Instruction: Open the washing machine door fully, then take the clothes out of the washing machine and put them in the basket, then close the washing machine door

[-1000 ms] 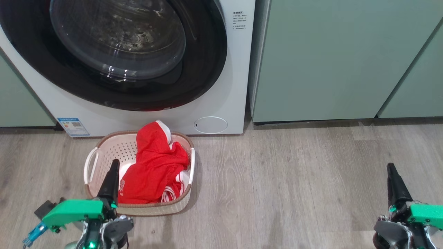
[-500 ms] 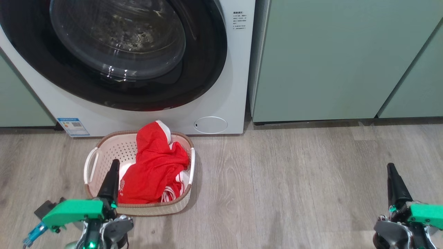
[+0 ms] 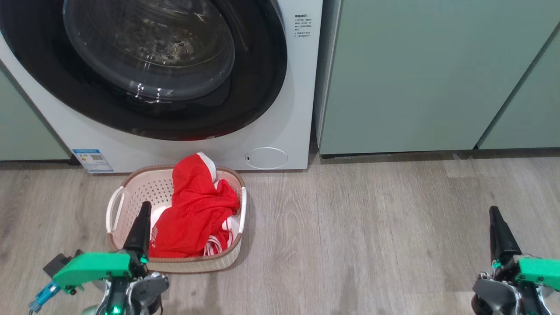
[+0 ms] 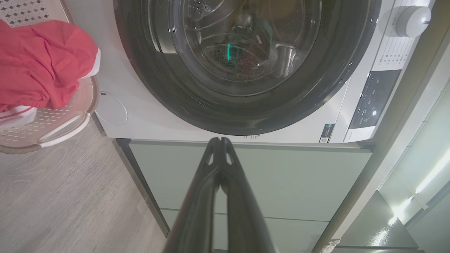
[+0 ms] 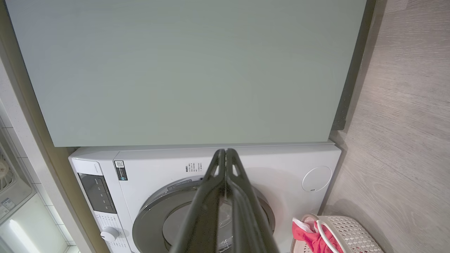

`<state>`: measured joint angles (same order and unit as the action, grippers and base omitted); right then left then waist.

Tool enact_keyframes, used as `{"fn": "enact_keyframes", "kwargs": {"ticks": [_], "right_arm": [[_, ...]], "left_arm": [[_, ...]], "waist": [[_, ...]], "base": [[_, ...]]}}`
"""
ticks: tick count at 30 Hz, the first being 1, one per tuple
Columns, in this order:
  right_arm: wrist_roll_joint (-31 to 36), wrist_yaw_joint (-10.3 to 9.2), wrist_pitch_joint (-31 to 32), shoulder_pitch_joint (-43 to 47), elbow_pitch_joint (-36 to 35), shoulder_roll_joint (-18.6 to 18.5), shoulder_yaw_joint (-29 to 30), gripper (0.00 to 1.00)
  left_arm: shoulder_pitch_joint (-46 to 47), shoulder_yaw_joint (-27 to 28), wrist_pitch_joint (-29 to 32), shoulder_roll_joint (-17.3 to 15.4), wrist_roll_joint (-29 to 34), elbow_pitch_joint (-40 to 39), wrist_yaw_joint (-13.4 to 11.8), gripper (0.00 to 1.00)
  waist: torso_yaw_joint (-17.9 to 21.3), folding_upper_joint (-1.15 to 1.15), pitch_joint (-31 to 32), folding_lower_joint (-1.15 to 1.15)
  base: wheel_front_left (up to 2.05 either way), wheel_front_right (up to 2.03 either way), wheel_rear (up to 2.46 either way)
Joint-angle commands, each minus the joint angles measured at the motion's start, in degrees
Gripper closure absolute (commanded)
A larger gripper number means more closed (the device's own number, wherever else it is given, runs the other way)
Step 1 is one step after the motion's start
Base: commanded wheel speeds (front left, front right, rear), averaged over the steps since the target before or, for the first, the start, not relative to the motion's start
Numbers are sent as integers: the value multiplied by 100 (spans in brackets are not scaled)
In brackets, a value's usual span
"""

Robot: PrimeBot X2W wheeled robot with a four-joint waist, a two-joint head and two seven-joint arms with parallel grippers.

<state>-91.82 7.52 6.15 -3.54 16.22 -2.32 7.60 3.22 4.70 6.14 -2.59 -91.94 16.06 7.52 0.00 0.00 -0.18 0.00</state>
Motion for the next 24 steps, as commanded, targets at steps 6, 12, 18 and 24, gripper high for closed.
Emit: {"fn": "enact_keyframes", "kwargs": {"ticks": [6,12,18,24], "right_arm": [[-36,-3,33,-264,-220,-55,-109,100],[-36,-3,33,-264,-220,-55,-109,100],[-36,-3,33,-264,-220,-55,-109,100],[-36,-3,33,-264,-220,-55,-109,100]], "left_arm": [[297,182,35,-29,-23,-202,-3,100],[297,182,35,-29,-23,-202,-3,100],[297,182,35,-29,-23,-202,-3,100],[297,182,35,-29,-23,-202,-3,100]], "waist": [[0,0,0,0],[0,0,0,0],[0,0,0,0],[0,0,0,0]], "base": [[0,0,0],[0,0,0],[0,0,0],[0,0,0]]}}
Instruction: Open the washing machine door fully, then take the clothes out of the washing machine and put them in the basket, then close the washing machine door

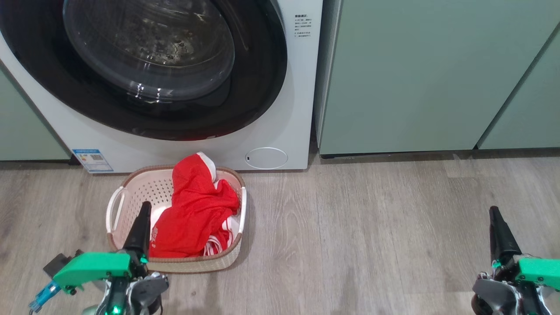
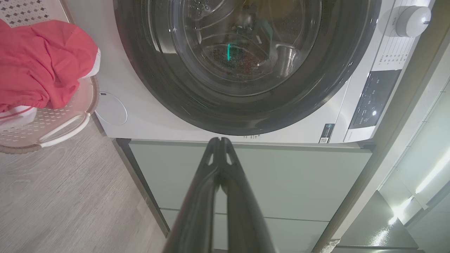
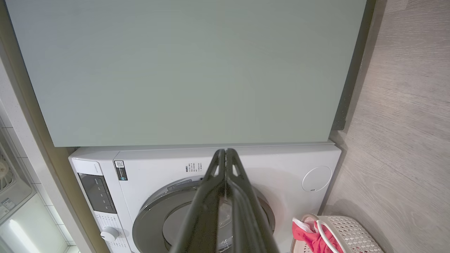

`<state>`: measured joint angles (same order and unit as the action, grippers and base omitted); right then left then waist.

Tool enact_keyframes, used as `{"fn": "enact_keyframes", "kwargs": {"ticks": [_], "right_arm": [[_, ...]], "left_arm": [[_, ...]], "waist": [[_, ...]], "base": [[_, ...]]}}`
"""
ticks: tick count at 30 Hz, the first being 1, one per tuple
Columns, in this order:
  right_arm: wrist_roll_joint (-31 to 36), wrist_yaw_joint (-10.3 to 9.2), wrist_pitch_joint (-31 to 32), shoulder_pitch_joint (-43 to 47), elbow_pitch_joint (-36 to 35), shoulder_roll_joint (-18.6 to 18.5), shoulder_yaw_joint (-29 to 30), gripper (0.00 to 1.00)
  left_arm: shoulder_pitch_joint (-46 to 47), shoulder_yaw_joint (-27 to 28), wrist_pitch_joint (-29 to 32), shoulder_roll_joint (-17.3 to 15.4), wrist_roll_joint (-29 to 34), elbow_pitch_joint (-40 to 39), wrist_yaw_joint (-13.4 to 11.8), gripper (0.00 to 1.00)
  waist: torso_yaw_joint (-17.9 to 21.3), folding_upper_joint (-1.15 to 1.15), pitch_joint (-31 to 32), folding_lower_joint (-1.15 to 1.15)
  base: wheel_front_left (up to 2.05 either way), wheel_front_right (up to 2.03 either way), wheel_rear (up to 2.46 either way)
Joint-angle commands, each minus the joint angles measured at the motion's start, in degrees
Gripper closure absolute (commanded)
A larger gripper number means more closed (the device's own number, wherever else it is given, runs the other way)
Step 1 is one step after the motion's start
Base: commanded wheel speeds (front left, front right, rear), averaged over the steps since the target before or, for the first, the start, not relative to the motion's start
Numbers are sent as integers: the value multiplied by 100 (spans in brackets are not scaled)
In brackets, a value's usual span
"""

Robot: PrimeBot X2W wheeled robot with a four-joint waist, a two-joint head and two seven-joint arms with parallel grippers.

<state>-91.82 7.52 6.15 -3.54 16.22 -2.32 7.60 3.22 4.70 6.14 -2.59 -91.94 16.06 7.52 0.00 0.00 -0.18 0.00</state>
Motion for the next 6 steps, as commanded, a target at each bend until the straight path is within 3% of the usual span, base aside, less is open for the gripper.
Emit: {"fn": "enact_keyframes", "kwargs": {"ticks": [1,6], "right_arm": [[-36,-3,33,-264,-220,-55,-109,100],[-36,-3,33,-264,-220,-55,-109,100]], "left_arm": [[297,182,35,-29,-23,-202,-3,100],[297,182,35,-29,-23,-202,-3,100]], "waist": [[0,0,0,0],[0,0,0,0]], "base": [[0,0,0],[0,0,0]]}}
